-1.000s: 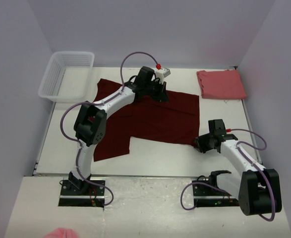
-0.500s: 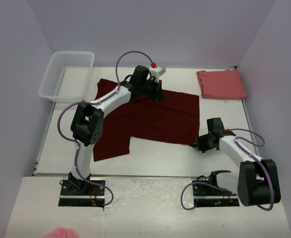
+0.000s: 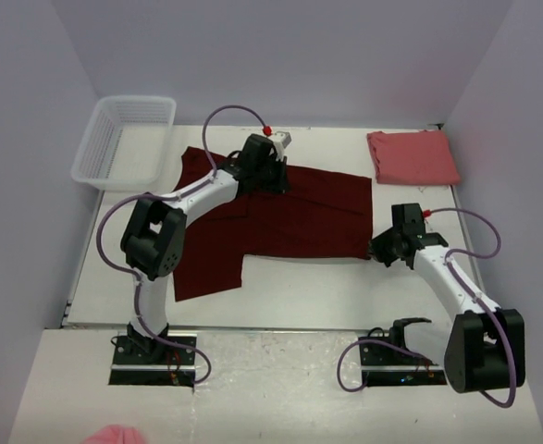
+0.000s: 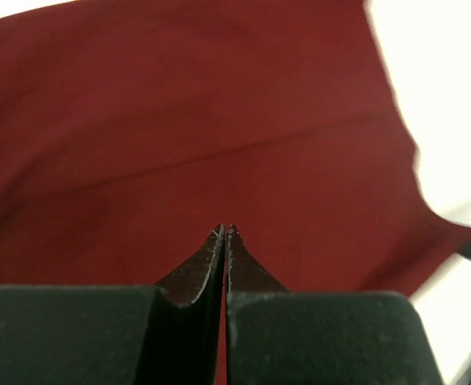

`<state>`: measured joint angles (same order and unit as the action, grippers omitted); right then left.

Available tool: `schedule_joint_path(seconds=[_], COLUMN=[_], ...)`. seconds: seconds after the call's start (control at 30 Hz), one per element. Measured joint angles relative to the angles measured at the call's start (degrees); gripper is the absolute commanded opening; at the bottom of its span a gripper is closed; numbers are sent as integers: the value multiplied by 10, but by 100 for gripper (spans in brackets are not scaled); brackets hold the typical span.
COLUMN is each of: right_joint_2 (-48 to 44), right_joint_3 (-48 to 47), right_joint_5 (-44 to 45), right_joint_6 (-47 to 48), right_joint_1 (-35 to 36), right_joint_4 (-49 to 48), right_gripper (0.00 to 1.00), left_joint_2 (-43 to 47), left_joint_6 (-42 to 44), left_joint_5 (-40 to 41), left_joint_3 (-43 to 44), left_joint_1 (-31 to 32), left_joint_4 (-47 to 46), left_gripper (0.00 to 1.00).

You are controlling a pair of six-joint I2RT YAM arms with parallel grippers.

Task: Fold and stack the t-shirts
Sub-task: Grap the side of the flattened tshirt closest away from the robot with both arms

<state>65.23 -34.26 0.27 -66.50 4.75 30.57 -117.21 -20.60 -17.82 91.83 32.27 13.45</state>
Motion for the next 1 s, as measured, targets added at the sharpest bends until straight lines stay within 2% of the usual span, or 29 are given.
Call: schedule_joint_path(seconds=[0.07, 0.1, 0.17, 0.23, 0.47, 0.63, 0.83, 1.0], right_joint_2=[4, 11, 38, 72, 153, 162, 161, 161], right_joint_3=[-30, -44, -73, -93, -97, -99, -102, -102], right_joint_5=[2, 1, -1, -10, -61, -65, -75, -91], right_joint_6=[44, 66, 108, 143, 216, 247, 269, 284], right_joint_1=[0, 0, 0, 0, 2, 18, 27, 35], right_joint_4=[-3, -5, -12, -22, -31, -31, -34, -45], right_gripper=[0, 0, 0, 0, 0, 0, 0, 0], left_joint_2=[27, 42, 75, 109, 216, 282, 380, 389], left_joint_6=[-24, -35, -56, -75, -116, -155, -229, -282], left_joint_5=[62, 92, 143, 182, 278, 326, 364, 378], left_joint_3=[-37, -57, -94, -129, -194, -223, -293, -327], left_joint_1=[0, 0, 0, 0, 0, 0, 0, -1], left_joint_4=[-1, 2, 6, 13, 81, 157, 250, 330], left_gripper=[0, 4, 7, 10, 11, 12, 3, 7])
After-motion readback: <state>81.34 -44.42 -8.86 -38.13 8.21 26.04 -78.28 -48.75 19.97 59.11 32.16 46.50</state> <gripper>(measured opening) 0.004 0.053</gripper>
